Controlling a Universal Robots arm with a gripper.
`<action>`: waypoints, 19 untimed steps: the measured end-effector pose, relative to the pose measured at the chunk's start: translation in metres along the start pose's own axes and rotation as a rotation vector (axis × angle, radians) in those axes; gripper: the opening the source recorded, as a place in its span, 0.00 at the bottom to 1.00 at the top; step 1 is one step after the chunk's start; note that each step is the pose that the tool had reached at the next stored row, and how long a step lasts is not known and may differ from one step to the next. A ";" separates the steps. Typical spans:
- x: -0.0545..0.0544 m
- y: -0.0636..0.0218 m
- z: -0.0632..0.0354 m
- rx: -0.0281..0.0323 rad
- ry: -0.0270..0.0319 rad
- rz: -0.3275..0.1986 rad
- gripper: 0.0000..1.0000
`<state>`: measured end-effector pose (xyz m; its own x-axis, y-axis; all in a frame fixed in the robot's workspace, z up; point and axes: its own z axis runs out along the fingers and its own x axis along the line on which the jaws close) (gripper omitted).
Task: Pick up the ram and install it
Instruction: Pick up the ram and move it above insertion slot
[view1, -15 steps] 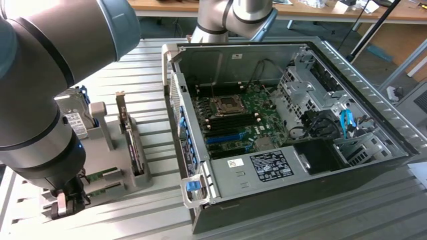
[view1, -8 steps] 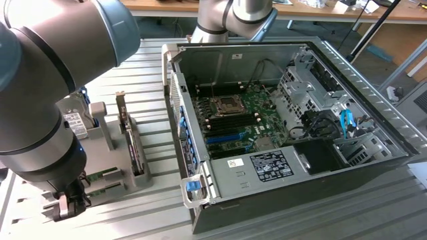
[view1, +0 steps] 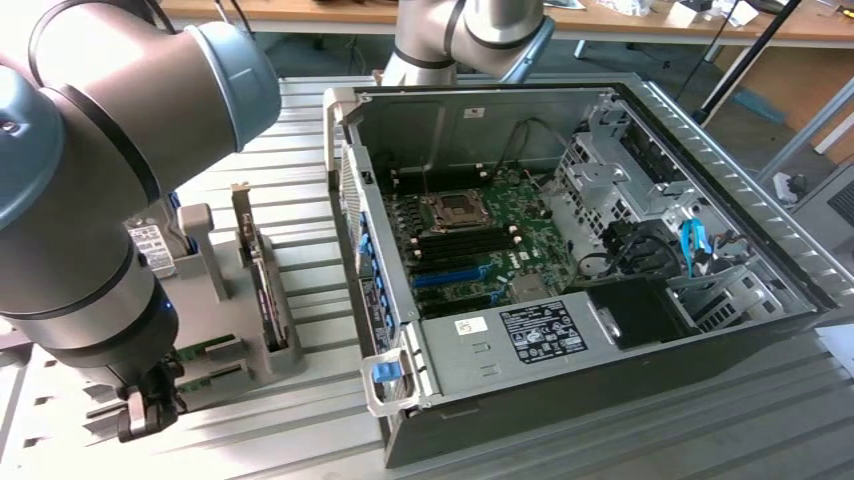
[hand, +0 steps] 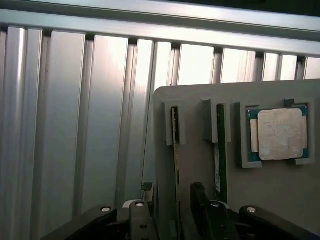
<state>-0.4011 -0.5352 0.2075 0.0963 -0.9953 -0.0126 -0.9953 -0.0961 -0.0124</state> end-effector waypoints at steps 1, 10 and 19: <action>0.000 0.0001 0.0014 -0.0001 0.0000 -0.001 0.42; -0.001 0.0004 0.0032 -0.0001 0.0000 -0.001 0.42; -0.001 0.0005 0.0032 -0.0001 0.0000 -0.001 0.34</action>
<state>-0.4016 -0.5344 0.2044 0.0974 -0.9952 -0.0125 -0.9952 -0.0972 -0.0123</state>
